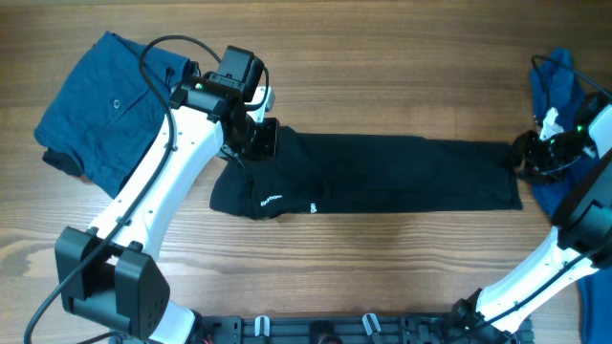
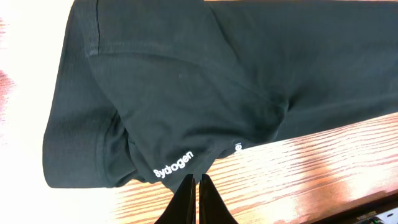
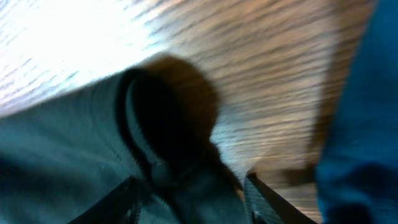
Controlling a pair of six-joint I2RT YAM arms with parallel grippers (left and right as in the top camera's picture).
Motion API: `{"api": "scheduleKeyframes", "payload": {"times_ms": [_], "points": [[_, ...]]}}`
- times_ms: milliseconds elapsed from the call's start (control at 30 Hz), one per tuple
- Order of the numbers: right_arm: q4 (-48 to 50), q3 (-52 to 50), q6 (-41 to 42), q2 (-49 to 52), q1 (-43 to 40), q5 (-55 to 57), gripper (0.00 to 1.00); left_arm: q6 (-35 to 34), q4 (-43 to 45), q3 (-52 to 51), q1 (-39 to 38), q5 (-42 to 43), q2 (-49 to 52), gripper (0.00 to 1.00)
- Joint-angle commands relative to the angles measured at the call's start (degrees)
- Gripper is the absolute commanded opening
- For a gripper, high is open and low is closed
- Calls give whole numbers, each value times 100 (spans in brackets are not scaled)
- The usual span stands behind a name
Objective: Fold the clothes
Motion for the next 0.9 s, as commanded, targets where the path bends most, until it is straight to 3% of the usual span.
{"api": "scheduleKeyframes", "payload": {"times_ms": [0,100,267,300,400,600,733,867], "points": [[133,-673,-433,463,59,-708,44,98,90,85,28,-35,-109,4],[177,-800,-498,461,52,-1082,36,111,122,85,28,-35,-109,4],[155,-708,-627,291,26,-1325,7,205,140,85,28,-37,-109,4],[125,-632,-479,205,4,-1226,5,205,140,85,28,-35,-109,4],[-70,-291,197,-361,-55,-503,4,205,136,85,28,-37,-109,4],[-212,-164,540,-2184,133,-400,5,203,90,92,155,-52,-153,4],[-323,-166,702,-2892,730,-396,4,205,70,92,361,-55,-275,4],[-444,-330,977,-2966,1930,164,4,203,70,92,629,-52,-542,4]]}}
